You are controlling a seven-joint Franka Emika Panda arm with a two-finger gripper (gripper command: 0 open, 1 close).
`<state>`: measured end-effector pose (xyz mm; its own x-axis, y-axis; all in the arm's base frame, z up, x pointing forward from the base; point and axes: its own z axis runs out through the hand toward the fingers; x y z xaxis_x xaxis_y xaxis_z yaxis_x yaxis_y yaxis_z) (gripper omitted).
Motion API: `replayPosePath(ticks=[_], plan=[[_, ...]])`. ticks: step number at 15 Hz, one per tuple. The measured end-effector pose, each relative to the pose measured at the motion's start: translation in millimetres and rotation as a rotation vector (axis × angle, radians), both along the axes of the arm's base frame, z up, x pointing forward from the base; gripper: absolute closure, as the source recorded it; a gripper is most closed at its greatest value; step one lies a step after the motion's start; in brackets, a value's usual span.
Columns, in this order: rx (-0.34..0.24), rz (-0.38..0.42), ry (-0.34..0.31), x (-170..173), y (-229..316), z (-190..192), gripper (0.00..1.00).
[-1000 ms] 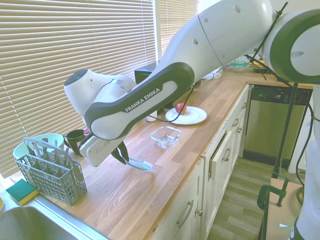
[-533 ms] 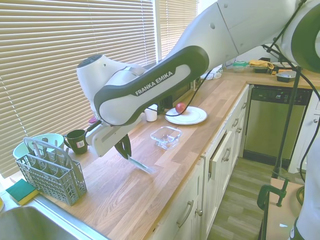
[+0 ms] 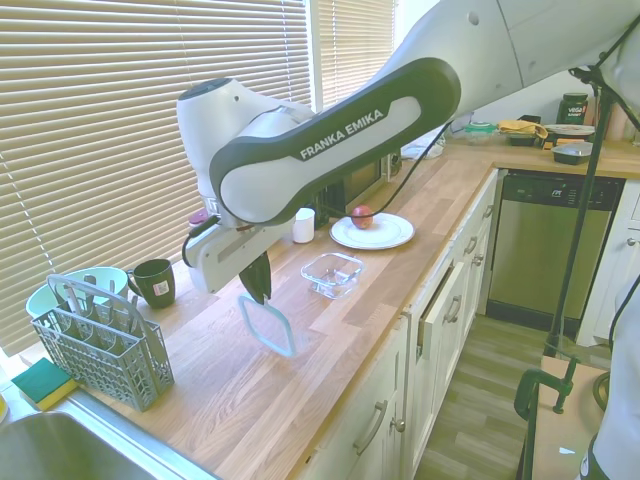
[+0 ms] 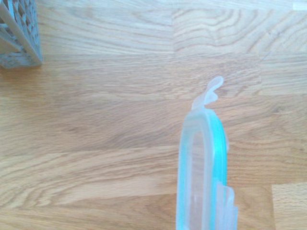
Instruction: Cover the lid of the food container
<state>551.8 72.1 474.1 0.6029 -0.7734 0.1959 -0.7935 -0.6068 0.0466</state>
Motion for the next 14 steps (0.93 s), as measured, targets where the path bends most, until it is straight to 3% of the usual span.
replayPosePath(ticks=[14], plan=[[0.086, 0.081, -0.003, -30, -86, 44, 1.00]])
